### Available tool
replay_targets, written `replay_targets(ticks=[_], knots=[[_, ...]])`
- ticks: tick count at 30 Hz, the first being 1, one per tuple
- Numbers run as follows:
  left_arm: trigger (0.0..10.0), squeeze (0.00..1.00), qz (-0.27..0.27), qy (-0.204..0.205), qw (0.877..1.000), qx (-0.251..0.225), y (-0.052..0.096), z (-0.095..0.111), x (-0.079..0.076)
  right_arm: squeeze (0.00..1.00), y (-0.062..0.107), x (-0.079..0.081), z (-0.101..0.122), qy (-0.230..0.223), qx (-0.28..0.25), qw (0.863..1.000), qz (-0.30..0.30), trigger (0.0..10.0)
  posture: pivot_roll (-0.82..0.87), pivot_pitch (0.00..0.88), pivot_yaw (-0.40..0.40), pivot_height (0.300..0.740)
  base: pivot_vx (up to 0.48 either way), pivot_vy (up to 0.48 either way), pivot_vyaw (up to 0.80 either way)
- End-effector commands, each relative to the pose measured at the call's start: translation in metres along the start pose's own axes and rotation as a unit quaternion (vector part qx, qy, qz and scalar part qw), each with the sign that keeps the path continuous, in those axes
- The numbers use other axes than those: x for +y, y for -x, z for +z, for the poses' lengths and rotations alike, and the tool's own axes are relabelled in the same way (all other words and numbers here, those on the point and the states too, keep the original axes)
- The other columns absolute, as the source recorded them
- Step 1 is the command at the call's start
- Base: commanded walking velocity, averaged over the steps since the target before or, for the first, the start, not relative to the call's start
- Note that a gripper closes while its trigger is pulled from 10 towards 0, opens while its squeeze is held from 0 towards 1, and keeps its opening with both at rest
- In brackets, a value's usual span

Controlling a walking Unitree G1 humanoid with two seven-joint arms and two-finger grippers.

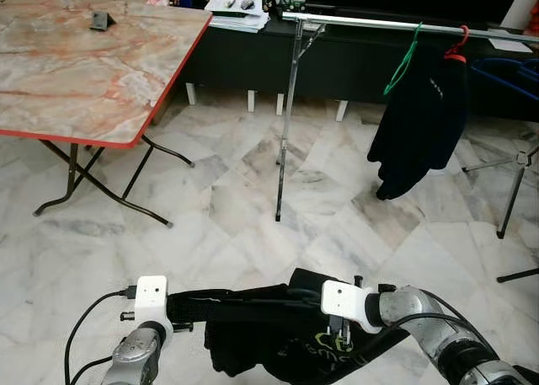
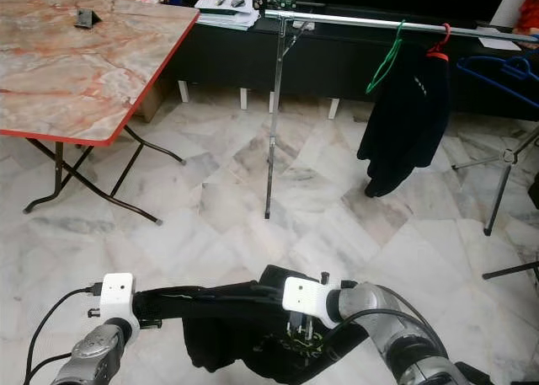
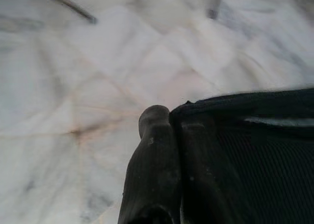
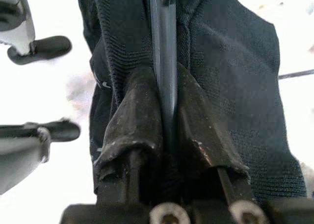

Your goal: Hang hanger

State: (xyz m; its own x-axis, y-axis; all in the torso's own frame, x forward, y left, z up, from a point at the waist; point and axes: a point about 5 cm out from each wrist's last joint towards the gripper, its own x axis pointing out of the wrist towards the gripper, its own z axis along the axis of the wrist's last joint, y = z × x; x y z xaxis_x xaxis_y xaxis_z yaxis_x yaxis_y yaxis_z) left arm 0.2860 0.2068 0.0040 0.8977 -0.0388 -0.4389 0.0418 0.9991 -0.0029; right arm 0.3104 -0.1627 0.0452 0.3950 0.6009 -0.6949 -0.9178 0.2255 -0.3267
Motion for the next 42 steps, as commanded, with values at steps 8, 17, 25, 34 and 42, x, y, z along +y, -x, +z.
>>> replay_targets(ticks=[8,17,25,34,42], knots=[[0.0,0.00,-0.083,-0.031,0.995,-0.041,0.006,0.009,-0.002,0.00,0.014,-0.002,-0.019,-0.007,0.041,0.999,-0.005,10.0,0.09,0.172,-0.074,0.740,0.000,0.000,0.00],[0.0,0.00,-0.029,0.031,0.980,-0.192,0.009,0.077,0.017,0.00,0.008,0.007,-0.023,0.007,0.065,0.998,0.014,10.0,0.09,0.173,-0.075,0.740,0.000,0.000,0.00],[0.0,0.00,0.053,-0.077,0.991,-0.099,0.006,0.056,0.035,0.00,0.012,-0.001,-0.022,-0.001,0.054,0.998,-0.022,10.0,0.09,0.173,-0.073,0.740,0.000,0.000,0.00],[0.0,0.00,-0.051,-0.143,0.988,0.041,0.015,-0.003,0.016,0.00,0.018,-0.008,-0.023,-0.012,0.049,0.997,-0.055,10.0,0.09,0.175,-0.072,0.740,0.000,0.000,0.00],[0.0,0.00,0.001,-0.159,0.986,0.048,0.014,-0.011,0.019,0.00,0.021,0.000,-0.020,-0.026,0.017,0.999,0.029,10.0,0.08,0.174,-0.074,0.740,0.000,0.000,0.00]])
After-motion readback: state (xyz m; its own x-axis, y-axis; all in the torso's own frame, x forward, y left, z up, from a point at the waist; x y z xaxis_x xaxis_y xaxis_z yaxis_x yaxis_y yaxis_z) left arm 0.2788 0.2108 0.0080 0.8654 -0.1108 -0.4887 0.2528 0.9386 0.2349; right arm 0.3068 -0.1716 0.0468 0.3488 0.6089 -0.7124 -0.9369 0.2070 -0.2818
